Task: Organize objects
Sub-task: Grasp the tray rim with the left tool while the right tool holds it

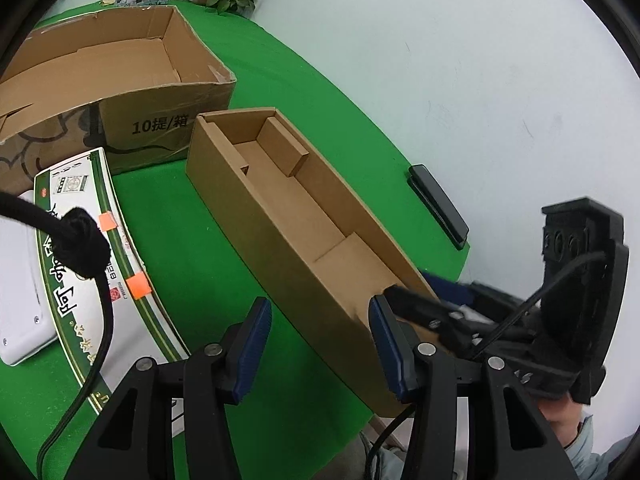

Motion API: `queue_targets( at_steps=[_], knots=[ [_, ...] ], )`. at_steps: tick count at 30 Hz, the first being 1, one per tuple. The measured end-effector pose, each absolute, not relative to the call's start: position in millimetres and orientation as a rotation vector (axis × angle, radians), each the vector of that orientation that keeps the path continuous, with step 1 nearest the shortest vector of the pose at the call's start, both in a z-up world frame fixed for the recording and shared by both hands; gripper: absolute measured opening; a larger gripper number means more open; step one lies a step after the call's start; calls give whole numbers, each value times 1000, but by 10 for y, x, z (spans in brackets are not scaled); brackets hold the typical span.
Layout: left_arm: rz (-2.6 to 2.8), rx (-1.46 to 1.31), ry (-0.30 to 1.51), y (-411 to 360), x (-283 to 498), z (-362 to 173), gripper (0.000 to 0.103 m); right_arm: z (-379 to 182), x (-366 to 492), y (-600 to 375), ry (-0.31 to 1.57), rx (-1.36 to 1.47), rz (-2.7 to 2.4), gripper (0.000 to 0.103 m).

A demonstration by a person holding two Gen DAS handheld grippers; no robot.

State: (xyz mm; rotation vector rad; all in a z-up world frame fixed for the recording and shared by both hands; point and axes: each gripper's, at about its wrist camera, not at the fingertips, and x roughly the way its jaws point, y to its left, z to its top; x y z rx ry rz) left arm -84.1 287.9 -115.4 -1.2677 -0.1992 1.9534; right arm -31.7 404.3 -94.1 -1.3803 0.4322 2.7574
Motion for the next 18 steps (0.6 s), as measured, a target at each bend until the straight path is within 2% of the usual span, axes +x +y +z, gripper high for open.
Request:
queue_targets(
  at_steps=[1,8,10,11,14,16,18],
  knots=[
    [1957,-1272,-200,2878,-859,-1161,48,-987,-291,4050,450,-1407,2758,43],
    [1975,-1297,-202,2760,-830,-1187,47,-975,-197,3666,374,-1417,2845,42],
    [1983,-1313,-184,2773,-853,-1225,35,-974,-225,3733,375,-1370,2800,42],
    [1987,-1326,-173,2793,-866,-1246,32,-980,-255,3761,384,-1364,2778,41],
    [1988,-1338,-179,2834,-886,-1271,29,-984,-354,3778,348,-1355,2753,32],
    [1998,-1343,-181,2841,-889,-1273,27,-974,-385,3715,296,-1360,2764,16],
    [2010,-1342,-175,2835,-878,-1260,26,-973,-403,3655,257,-1358,2770,14]
  ],
)
